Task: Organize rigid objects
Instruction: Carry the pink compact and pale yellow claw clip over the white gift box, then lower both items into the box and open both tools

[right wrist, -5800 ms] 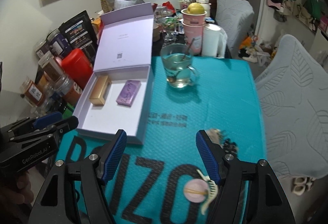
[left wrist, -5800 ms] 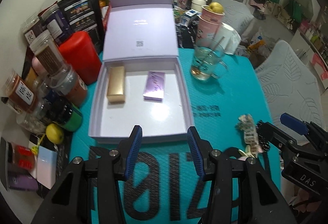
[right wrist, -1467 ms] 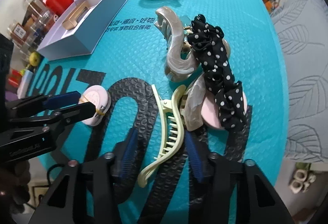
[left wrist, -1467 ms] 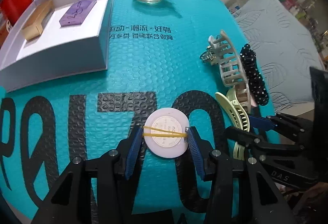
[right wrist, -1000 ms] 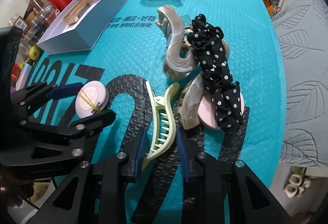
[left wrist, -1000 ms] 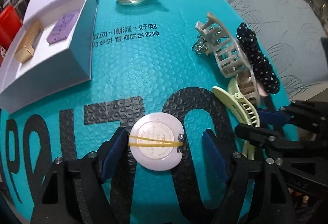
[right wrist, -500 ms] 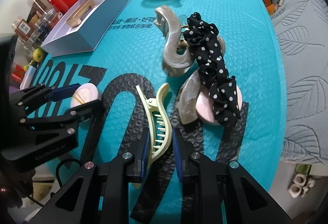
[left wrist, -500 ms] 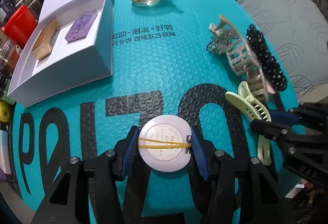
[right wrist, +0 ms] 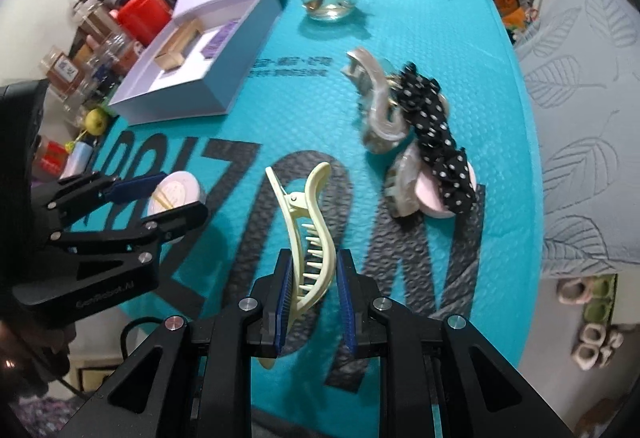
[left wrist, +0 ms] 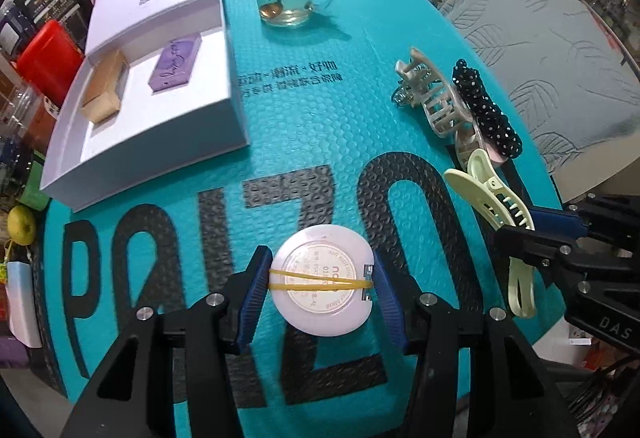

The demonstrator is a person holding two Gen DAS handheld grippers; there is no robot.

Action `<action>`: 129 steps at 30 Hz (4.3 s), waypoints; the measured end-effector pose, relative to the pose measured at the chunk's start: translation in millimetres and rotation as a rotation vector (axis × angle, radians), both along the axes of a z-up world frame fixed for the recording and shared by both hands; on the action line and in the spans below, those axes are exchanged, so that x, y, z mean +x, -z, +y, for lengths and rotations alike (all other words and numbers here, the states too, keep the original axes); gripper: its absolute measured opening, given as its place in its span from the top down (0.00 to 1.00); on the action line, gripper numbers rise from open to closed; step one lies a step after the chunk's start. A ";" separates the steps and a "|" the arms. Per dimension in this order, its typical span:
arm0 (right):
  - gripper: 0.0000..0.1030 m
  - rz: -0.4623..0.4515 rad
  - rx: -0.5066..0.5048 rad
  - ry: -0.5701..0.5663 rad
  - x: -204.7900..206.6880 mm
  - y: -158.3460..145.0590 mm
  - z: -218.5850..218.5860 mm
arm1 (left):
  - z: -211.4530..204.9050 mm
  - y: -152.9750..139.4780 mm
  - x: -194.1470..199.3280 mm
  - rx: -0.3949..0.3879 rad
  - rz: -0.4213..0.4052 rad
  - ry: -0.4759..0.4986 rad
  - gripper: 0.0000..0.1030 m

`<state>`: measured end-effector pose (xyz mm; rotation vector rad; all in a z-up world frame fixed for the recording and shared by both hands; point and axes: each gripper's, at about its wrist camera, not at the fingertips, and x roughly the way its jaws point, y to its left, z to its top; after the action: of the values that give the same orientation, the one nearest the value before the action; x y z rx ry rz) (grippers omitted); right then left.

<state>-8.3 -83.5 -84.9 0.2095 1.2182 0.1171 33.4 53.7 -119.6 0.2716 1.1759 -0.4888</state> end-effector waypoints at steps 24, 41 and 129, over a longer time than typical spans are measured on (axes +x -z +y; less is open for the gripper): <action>0.79 -0.041 0.050 -0.212 20.8 -31.5 82.4 | 81.7 -36.7 -6.4 -0.018 -0.050 -0.184 0.51; 0.79 -0.060 0.053 -0.244 59.3 -37.0 140.4 | 132.2 -49.5 37.7 -0.004 -0.096 -0.156 0.51; 0.79 0.002 -0.041 -0.004 331.0 45.1 128.7 | 144.5 16.1 316.2 -0.052 -0.083 -0.154 0.51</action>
<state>322.7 45.2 -130.0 0.1719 1.2223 0.0953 349.5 198.2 -135.7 0.1530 1.0925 -0.3692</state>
